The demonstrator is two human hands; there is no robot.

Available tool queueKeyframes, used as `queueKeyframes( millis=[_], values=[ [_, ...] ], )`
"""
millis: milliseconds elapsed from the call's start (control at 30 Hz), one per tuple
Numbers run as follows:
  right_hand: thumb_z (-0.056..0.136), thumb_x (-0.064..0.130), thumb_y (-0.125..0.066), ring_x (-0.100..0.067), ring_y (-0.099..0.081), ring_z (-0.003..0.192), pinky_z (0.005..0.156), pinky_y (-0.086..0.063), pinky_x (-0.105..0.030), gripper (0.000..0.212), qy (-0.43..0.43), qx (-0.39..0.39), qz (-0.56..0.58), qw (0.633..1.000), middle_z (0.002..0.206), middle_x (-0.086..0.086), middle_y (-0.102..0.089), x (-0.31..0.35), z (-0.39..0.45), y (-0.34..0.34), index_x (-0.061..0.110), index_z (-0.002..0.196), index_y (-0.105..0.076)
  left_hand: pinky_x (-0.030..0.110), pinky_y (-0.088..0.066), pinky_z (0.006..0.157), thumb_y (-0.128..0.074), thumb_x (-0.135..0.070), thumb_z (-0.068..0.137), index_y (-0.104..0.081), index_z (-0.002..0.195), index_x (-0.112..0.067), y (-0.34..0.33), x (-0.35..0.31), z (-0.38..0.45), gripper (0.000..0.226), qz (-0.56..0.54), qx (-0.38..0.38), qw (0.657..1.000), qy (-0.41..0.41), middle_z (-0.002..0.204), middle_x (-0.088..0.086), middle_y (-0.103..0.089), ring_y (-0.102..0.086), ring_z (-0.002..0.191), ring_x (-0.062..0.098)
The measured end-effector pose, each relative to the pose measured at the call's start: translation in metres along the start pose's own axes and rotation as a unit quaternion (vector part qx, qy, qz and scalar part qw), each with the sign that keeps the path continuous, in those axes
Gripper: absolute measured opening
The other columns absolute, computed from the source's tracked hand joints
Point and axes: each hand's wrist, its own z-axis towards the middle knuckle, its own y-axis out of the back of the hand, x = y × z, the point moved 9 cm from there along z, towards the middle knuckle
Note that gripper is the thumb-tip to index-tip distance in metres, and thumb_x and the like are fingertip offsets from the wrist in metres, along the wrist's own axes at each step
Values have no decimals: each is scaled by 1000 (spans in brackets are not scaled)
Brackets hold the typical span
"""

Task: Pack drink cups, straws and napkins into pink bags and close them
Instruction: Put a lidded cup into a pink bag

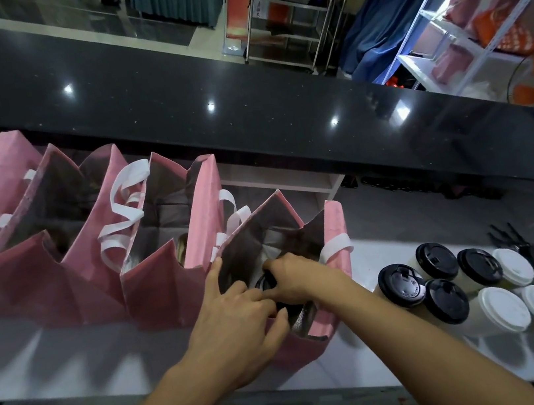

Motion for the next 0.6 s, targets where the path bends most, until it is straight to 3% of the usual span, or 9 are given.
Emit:
queueKeyframes(
  millis=[100, 200, 333, 400, 500, 600],
  values=[
    [93, 45, -61, -32, -58, 118, 91, -49, -38, 53, 16, -48, -7, 999, 132, -12, -58, 0, -5, 18, 18, 137, -51, 58, -23, 119, -39, -51, 95, -74, 76, -31, 5, 0, 3, 45, -20, -19, 1000, -6, 71, -16, -65, -59, 77, 7],
    [96, 35, -57, -26, -58, 117, 96, -50, -42, 37, 47, -165, 18, 985, 127, -5, -63, 1, -20, 54, 19, 129, -58, 55, -26, 117, -41, -50, 94, -71, 79, -31, 12, 0, 10, 39, -48, -39, 998, -15, 75, -15, -64, -59, 81, 9],
    [98, 23, -60, -14, -54, 118, 103, -43, -29, 27, 61, -359, 112, 925, 124, 3, -67, -20, -73, 109, 18, 123, -67, 44, -45, 100, -48, -43, 91, -69, 84, -29, 25, -4, 29, 25, -102, -63, 992, -46, 80, -13, -63, -57, 81, 13],
    [98, 20, -62, -9, -54, 118, 103, -40, -24, 26, 48, -423, 158, 891, 123, 6, -66, -41, -105, 123, 18, 123, -68, 37, -47, 87, -49, -41, 90, -69, 88, -28, 33, -11, 42, 25, -123, -71, 988, -56, 84, -12, -64, -58, 82, 15],
    [98, 17, -62, -8, -54, 118, 105, -40, -25, 26, 9, -464, 213, 860, 124, 9, -65, -85, -139, 120, 16, 123, -68, 35, -45, 84, -46, -43, 90, -72, 100, -28, 41, -30, 62, 31, -129, -70, 987, -69, 97, -11, -69, -62, 91, 16],
    [96, 17, -64, -16, -57, 120, 104, -42, -29, 26, -64, -452, 225, 861, 127, 2, -66, -149, -150, 89, 15, 122, -69, 38, -48, 86, -41, -46, 92, -69, 111, -29, 40, -63, 79, 38, -115, -42, 987, -103, 109, -10, -69, -61, 97, 17]
  ],
)
